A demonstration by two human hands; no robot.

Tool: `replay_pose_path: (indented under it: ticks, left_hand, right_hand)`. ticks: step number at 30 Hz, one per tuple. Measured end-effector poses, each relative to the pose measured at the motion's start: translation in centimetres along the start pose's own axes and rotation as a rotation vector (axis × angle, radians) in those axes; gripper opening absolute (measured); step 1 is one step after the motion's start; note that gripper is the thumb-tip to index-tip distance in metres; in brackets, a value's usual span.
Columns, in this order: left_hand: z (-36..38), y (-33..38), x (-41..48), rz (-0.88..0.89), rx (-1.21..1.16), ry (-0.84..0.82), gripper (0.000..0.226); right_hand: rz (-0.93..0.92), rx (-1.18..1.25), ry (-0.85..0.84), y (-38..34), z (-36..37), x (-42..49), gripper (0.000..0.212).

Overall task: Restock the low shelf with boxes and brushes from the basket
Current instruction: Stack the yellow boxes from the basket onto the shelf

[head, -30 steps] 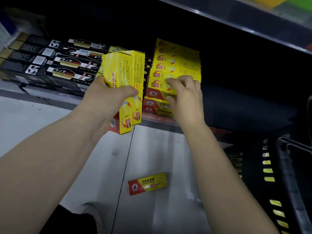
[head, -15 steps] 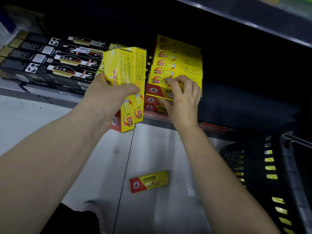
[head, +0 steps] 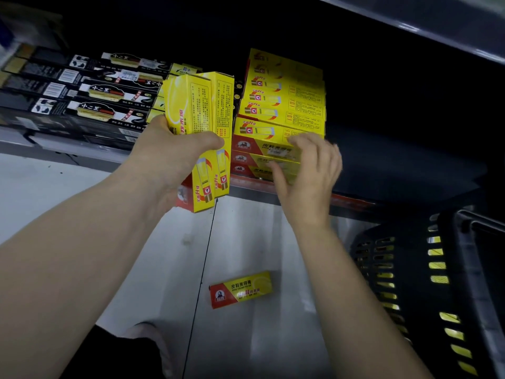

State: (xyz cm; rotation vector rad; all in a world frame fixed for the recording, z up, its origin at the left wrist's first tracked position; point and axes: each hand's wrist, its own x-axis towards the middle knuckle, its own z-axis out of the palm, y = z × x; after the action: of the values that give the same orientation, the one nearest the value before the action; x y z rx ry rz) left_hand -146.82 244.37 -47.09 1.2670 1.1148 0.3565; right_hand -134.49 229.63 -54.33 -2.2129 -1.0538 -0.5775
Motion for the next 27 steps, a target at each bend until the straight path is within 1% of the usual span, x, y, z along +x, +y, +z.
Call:
replay_pose_path:
  ticks: [1,2,3,4,5,6,7,8,9,12,13,14,15,17,18,19,22,23,24,25,27]
  left_hand:
    - [0.0,0.0,0.0,0.003,-0.009,-0.004,0.035]
    - [0.1,0.0,0.0,0.005,-0.014,-0.008,0.033]
    - [0.1,0.0,0.0,0.008,-0.012,-0.008,0.032]
    - [0.2,-0.1,-0.1,0.010,-0.009,-0.006,0.031]
    - [0.2,-0.1,-0.1,0.012,-0.005,-0.005,0.032]
    - [0.3,-0.1,-0.1,0.011,-0.001,-0.006,0.034]
    - [0.3,-0.1,-0.2,0.009,0.004,-0.008,0.034]
    - [0.3,-0.1,-0.1,0.010,0.012,-0.013,0.034]
    - [0.2,-0.1,-0.1,0.013,0.018,-0.021,0.032]
    - [0.0,-0.2,-0.2,0.009,0.054,-0.048,0.034]
    - [-0.1,-0.3,-0.2,0.004,0.077,-0.058,0.036]
    - [-0.2,-0.3,-0.3,0.002,0.098,-0.068,0.036]
    - [-0.3,-0.4,-0.3,0.004,0.112,-0.076,0.035]
    - [-0.5,-0.5,-0.2,0.010,0.130,-0.089,0.034]
    - [-0.5,-0.5,-0.1,0.011,0.138,-0.094,0.033]
    - [-0.6,-0.5,-0.1,0.009,0.145,-0.099,0.033]
    - [-0.3,-0.3,-0.3,-0.013,0.141,-0.137,0.032]
    - [-0.1,-0.3,-0.5,-0.024,0.134,-0.162,0.032]
    - [0.2,-0.2,-0.7,-0.036,0.128,-0.194,0.032]
    - [0.4,-0.2,-1.0,-0.047,0.126,-0.229,0.034]
    - [0.9,-0.1,-1.6,-0.062,0.121,-0.292,0.042]
  right_hand:
    - [0.009,0.033,0.018,0.2,-0.2,-1.7,0.027]
    - [0.014,0.057,-0.050,0.4,-0.2,-3.5,0.022]
    - [0.019,0.075,-0.236,0.7,0.0,-5.6,0.021]
    - [0.038,0.074,-0.539,1.0,0.4,-7.9,0.028]
    - [0.056,0.035,-0.897,1.3,1.0,-10.4,0.043]
    - [0.066,-0.018,-1.209,1.5,1.5,-13.0,0.060]
    - [0.066,-0.064,-1.405,1.8,2.0,-15.5,0.076]
    - [0.051,-0.112,-1.489,2.0,2.5,-17.7,0.083]
    - [0.039,-0.152,-1.488,2.2,2.9,-19.3,0.083]
    - [-0.012,-0.208,-1.346,2.9,3.7,-20.9,0.062]
    - [0.008,-0.181,-1.302,2.9,3.7,-20.6,0.058]
    - [0.071,-0.116,-1.252,2.8,3.6,-20.0,0.055]
    - [0.205,-0.010,-1.187,2.4,3.2,-19.0,0.051]
    - [0.566,0.318,-1.032,1.3,1.4,-15.7,0.042]
    - [0.708,0.495,-0.956,0.6,0.2,-13.7,0.040]
    - [0.798,0.648,-0.872,-0.1,-1.0,-11.9,0.038]
    - [1.023,1.149,-0.690,-1.7,-4.2,-7.4,0.025]
    - [1.095,1.312,-0.648,-2.2,-5.0,-6.1,0.023]
    - [1.147,1.433,-0.621,-2.6,-5.7,-4.9,0.026]
    - [1.177,1.516,-0.620,-3.0,-6.2,-4.0,0.032]
    - [1.199,1.607,-0.627,-3.9,-6.8,-2.4,0.040]
